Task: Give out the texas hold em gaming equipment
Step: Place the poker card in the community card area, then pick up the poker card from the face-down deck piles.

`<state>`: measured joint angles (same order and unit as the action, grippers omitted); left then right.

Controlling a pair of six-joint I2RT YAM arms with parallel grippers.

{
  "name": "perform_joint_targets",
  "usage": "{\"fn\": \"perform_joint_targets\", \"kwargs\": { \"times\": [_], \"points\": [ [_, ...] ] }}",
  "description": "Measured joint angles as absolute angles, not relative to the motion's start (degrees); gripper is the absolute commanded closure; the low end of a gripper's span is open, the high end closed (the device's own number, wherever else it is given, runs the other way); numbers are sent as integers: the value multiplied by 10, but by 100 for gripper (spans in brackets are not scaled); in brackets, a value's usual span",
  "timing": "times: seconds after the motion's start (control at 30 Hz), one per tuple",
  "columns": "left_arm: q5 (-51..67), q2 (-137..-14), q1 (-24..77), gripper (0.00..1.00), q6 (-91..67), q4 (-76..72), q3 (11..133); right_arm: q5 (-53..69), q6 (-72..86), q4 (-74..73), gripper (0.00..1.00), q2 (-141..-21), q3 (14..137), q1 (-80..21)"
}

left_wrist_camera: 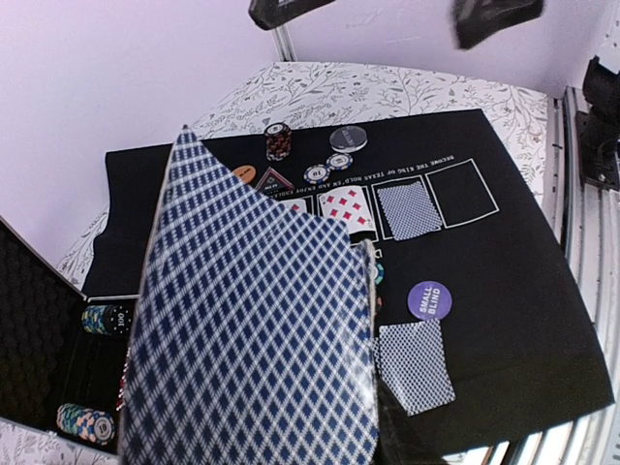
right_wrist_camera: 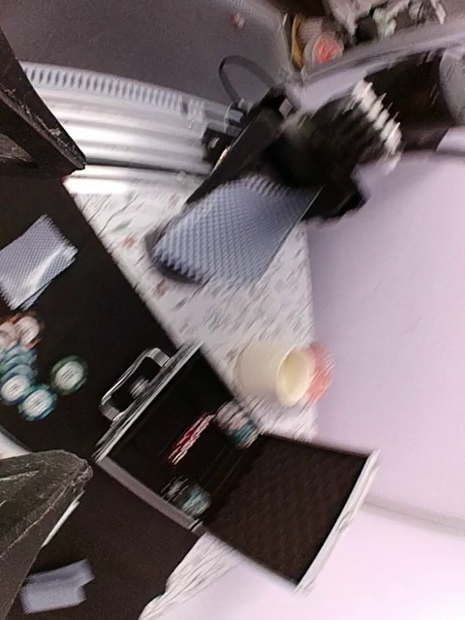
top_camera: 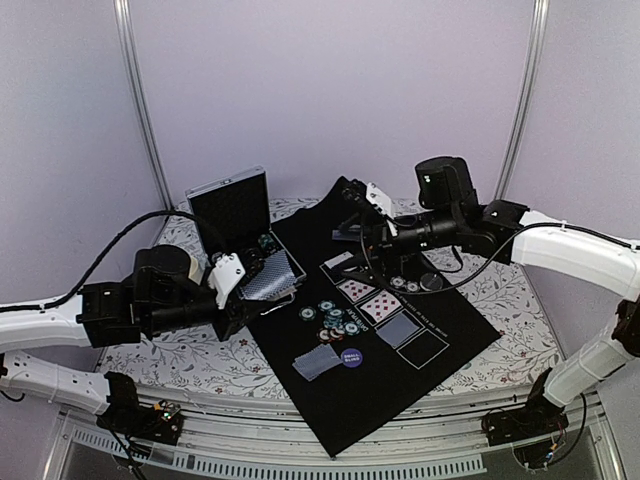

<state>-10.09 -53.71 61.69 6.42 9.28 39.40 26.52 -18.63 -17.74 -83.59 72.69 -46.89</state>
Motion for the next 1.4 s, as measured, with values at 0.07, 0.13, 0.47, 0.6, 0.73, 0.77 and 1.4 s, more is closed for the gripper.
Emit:
{"fn": "perform_joint_targets", "kwargs": {
  "times": [0.07,0.13,0.47,0.6,0.73,0.77,1.4],
  "points": [
    [-101,-539,617,65,64,93,395,342,-142,-80,1,-846,710,-493],
    [-99,-541,617,65,64,93,396,388,-92,-3,1,-877,709,-507],
    [-96,-550,617,65,67,88,401,432,43,99,4,-988,743,-518],
    [-95,-555,617,65,69,86,401,433,67,104,11,-1017,779,-525],
    [-95,-556,617,65,70,86,401,427,68,87,19,-1035,797,-526],
    [-95,-556,617,65,70,86,401,424,67,78,22,-1035,797,-526],
    [-97,-556,617,65,73,85,401,375,12,-13,67,-1018,802,-528]
  ]
}}
